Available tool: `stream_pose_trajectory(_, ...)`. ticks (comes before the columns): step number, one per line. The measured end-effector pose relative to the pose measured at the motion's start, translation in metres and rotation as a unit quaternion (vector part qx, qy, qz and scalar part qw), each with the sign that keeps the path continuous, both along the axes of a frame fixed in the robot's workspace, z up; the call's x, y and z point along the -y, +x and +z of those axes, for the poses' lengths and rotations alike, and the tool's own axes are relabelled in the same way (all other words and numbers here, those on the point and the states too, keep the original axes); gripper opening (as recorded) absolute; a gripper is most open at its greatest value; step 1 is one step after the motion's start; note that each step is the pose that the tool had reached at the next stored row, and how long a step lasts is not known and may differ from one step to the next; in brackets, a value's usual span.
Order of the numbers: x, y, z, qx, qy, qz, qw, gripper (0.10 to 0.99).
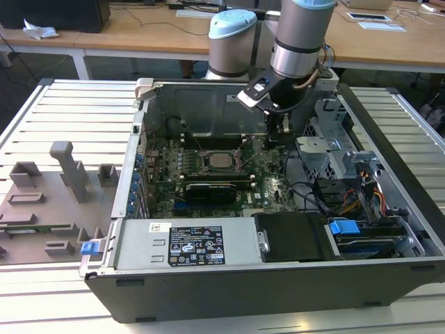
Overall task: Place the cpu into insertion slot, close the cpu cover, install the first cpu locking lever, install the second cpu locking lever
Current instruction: 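Close the cpu cover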
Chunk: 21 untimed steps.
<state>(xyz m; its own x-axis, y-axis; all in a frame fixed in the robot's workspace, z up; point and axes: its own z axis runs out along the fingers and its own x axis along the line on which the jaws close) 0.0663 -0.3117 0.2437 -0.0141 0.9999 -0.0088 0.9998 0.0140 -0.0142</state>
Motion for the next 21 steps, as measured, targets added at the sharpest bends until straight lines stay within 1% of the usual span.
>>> stream_pose_trajectory(8,0.0000,0.0000,-0.0071,0.0000,0.0000,0.000,1.0000,0.106)
stream_pose_trajectory(11,0.0000,0.0000,-0.0118,0.0000,0.0000,0.000,1.0000,0.106)
stream_pose_trajectory(13,0.0000,-0.0007,-0.0130,0.0000,-0.0001,0.000,1.0000,0.106)
stream_pose_trajectory(16,0.0000,-0.0070,-0.0134,0.0000,0.0000,0.000,1.0000,0.106)
stream_pose_trajectory(21,0.0001,-0.0217,-0.0134,0.0000,0.0000,0.000,1.0000,0.106)
